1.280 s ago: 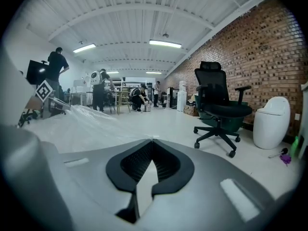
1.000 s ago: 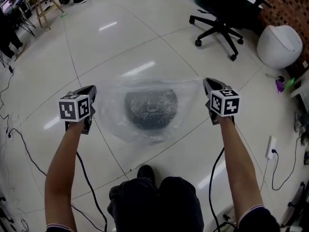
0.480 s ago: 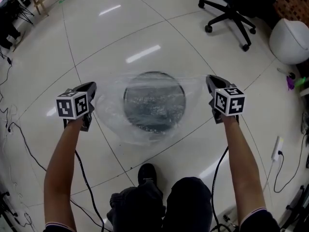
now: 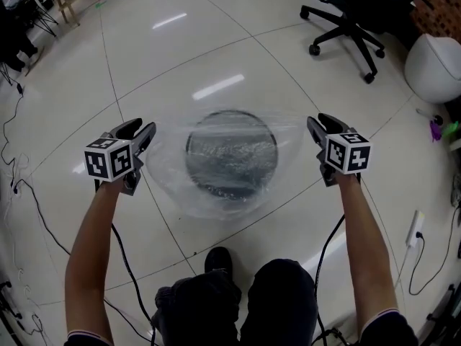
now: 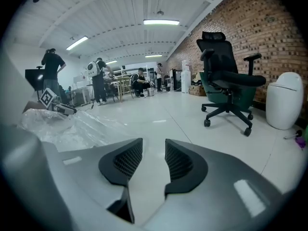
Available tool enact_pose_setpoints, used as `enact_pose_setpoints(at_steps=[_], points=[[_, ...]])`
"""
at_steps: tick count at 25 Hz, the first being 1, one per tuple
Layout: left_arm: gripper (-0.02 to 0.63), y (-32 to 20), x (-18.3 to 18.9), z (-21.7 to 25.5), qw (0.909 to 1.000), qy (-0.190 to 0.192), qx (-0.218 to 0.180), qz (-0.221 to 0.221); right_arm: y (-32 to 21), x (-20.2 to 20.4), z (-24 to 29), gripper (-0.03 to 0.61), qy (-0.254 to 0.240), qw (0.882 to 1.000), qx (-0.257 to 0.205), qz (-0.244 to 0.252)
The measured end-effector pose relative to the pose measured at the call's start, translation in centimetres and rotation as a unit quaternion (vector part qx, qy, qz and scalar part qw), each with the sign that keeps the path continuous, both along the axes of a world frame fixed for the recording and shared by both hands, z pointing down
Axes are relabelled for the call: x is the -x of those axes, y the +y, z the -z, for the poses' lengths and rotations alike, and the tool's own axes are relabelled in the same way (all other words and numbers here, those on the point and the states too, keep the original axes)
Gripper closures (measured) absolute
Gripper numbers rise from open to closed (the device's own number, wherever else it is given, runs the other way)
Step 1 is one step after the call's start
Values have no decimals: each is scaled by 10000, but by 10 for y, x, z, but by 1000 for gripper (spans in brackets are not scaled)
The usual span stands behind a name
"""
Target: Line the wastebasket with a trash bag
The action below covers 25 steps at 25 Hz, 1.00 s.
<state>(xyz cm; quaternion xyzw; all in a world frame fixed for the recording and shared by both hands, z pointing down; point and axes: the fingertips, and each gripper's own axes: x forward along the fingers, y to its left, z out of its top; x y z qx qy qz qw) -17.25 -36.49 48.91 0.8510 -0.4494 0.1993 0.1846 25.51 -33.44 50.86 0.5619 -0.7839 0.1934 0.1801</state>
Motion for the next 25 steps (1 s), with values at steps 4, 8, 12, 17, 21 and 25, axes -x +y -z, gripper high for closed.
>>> enact_pose_setpoints(at_steps=[4, 8, 12, 17, 21, 25], points=[[433, 5, -15, 22, 9981, -257, -388, -391, 4, 3, 18, 443, 66, 9996, -287, 1], [433, 15, -39, 34, 9934, -529, -549, -857, 8, 9, 36, 443, 171, 9986, -495, 78], [433, 27, -60, 21, 9886, -748, -349, -1263, 9, 3, 38, 443, 99, 9991, -414, -14], [433, 38, -80, -5, 9817, -1012, -139, -1606, 13, 0, 28, 443, 43, 9997, -260, -23], [433, 35, -87, -18, 9784, -1185, -47, -1694, 17, 5, 25, 443, 40, 9997, -251, 2], [458, 31, -89, -31, 9779, -1288, 46, -1648, 20, 5, 21, 443, 50, 9997, -219, 17]])
